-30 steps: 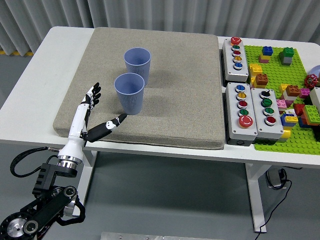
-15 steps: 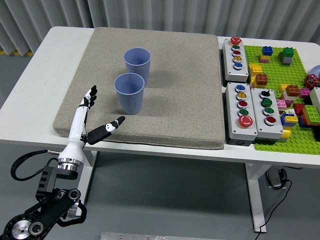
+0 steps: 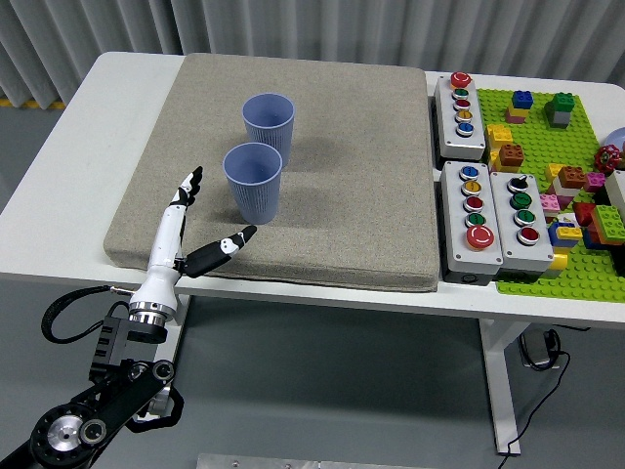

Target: Pick cup pour cup place

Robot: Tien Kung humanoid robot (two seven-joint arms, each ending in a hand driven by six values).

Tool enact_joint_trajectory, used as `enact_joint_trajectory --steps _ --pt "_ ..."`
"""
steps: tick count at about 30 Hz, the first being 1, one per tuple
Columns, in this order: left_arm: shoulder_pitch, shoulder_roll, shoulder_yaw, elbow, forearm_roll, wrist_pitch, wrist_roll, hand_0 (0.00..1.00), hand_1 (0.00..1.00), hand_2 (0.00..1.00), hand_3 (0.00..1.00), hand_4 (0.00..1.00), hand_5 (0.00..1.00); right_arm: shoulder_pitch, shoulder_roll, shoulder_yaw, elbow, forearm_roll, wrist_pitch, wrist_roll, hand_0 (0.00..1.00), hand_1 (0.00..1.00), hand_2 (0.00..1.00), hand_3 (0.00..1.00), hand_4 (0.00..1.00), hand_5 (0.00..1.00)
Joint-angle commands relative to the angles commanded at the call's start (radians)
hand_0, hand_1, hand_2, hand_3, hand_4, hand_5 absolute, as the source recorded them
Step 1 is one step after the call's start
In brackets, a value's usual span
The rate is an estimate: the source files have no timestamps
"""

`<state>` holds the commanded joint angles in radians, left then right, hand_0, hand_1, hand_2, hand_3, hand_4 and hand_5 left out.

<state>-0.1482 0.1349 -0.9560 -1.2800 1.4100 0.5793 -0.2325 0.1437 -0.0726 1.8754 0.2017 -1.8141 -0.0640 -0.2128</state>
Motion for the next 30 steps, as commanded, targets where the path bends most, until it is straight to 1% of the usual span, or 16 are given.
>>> enact_joint_trajectory --steps 5,10,18,30 --pt "-0.025 -0.012 0.012 0.032 -0.016 -0.004 -0.001 0.910 0.947 0.998 0.998 0.977 0.357 0.001 0.000 -0.003 0.000 0.006 -0.001 0.000 0.700 0.706 0.671 0.635 0.048 0.302" --pt "-0.039 -0.020 0.016 0.051 -0.018 -0.009 -0.001 0.909 0.946 0.998 0.998 0.976 0.358 0.001 0.000 -0.003 0.000 0.006 0.000 0.000 0.700 0.706 0.670 0.635 0.048 0.302" --pt "-0.077 -0.035 0.021 0.098 -0.024 -0.015 0.000 0.910 0.946 0.998 0.998 0.978 0.359 0.001 0.000 -0.002 0.001 0.004 0.000 -0.001 0.700 0.706 0.671 0.635 0.048 0.301" --pt "-0.110 -0.045 0.020 0.135 -0.025 -0.015 0.001 0.908 0.943 0.998 0.998 0.982 0.365 0.004 0.000 -0.002 0.000 0.001 0.000 -0.001 0.700 0.706 0.671 0.634 0.048 0.302"
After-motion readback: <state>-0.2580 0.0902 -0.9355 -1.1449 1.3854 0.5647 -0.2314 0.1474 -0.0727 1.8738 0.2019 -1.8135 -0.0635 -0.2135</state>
